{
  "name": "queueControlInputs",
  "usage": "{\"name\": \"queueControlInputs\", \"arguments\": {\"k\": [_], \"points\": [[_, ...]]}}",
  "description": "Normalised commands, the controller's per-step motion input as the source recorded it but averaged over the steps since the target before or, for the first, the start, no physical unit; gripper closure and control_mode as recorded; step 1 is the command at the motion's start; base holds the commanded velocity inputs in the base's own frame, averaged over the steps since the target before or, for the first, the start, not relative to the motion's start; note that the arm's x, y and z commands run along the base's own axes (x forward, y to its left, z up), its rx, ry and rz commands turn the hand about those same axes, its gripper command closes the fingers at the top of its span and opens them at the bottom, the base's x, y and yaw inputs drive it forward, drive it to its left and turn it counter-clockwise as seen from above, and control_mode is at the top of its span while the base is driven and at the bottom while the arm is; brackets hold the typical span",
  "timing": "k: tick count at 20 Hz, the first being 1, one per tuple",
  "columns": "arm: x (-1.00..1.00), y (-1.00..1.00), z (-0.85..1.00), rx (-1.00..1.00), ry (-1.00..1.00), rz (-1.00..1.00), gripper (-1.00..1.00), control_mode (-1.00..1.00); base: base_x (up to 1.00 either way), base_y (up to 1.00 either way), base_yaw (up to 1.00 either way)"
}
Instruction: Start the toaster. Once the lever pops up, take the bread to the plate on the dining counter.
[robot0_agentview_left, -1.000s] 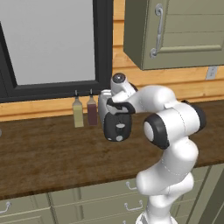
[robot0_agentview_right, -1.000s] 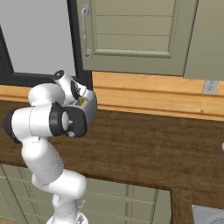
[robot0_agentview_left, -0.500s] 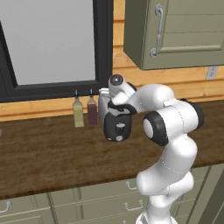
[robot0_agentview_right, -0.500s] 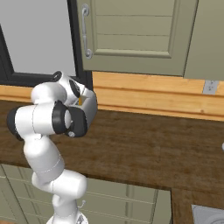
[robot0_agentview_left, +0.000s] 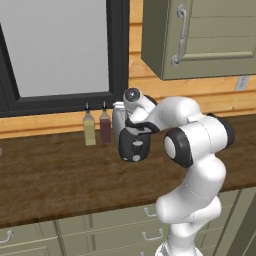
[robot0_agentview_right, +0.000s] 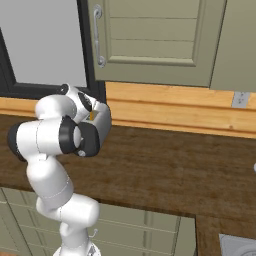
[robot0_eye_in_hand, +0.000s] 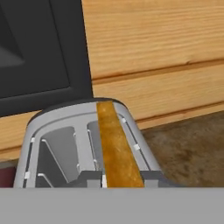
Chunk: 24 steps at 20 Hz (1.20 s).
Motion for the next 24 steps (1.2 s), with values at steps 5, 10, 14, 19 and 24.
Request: {"name": "queueControlInputs", "arguments": {"k": [5, 10, 14, 19, 24], "points": [[-0.16, 0.0, 0.2, 0.0, -0.1, -0.01, 1.0, -1.0, 0.0, 0.0, 0.0], [-0.5, 0.0, 0.79, 0.0, -0.23, 0.0, 1.0, -1.0, 0.0, 0.0, 0.0], [-0.55, 0.01, 0.91, 0.0, -0.22, 0.0, 1.0, -1.0, 0.0, 0.0, 0.0], [-0.65, 0.27, 0.78, 0.0, -0.12, 0.0, 1.0, -1.0, 0.0, 0.0, 0.0], [-0.93, 0.48, 0.52, 0.02, 0.07, 0.0, 1.0, -1.0, 0.0, 0.0, 0.0]]}}
